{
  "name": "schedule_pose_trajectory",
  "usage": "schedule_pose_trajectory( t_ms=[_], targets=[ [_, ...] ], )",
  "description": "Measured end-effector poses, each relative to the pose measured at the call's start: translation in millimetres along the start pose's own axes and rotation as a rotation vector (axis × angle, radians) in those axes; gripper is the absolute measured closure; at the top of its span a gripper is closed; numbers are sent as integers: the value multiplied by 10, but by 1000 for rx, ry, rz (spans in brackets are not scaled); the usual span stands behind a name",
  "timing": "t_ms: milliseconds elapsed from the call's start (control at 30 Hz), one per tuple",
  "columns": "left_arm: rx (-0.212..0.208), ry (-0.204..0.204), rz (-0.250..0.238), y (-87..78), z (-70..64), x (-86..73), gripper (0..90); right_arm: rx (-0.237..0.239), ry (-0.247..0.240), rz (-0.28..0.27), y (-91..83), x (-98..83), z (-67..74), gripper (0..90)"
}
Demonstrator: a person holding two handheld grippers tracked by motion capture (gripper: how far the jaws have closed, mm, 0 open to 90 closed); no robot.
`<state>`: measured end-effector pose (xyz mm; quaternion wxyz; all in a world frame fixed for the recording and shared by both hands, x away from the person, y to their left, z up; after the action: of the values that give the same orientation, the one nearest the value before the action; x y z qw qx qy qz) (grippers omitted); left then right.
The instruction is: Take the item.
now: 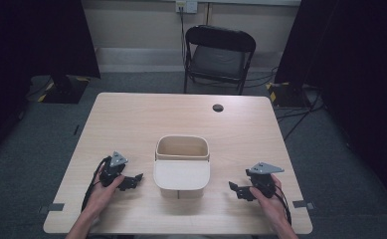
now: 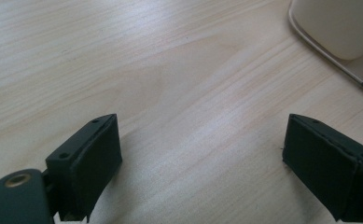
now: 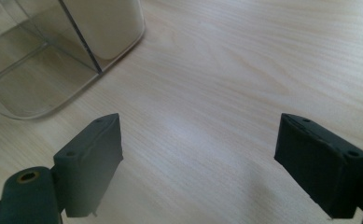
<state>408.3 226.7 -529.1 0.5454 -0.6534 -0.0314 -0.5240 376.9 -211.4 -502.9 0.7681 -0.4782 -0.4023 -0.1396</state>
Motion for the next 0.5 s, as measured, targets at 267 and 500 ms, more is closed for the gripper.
schedule_pose_trajectory(
  t_ms=[267, 500],
  targets=[
    [0, 0, 0, 0, 0, 0, 109, 30, 0, -23, -48, 38, 47, 144],
    [0, 0, 1, 0, 0, 0, 109, 79, -8, -52, -132, 108, 108, 145]
  ],
)
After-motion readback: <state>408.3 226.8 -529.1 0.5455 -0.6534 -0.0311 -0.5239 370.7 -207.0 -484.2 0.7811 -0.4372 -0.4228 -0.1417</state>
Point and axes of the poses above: each handheld gripper's, and its own axes: y roughly forward along the jaws, x roughly out of its top, z roughly to its left, the point moved 4 cm from there along y, roughly forward along the jaws, and after that the axes turned 11 degrees about y, right-handed, at the moved point
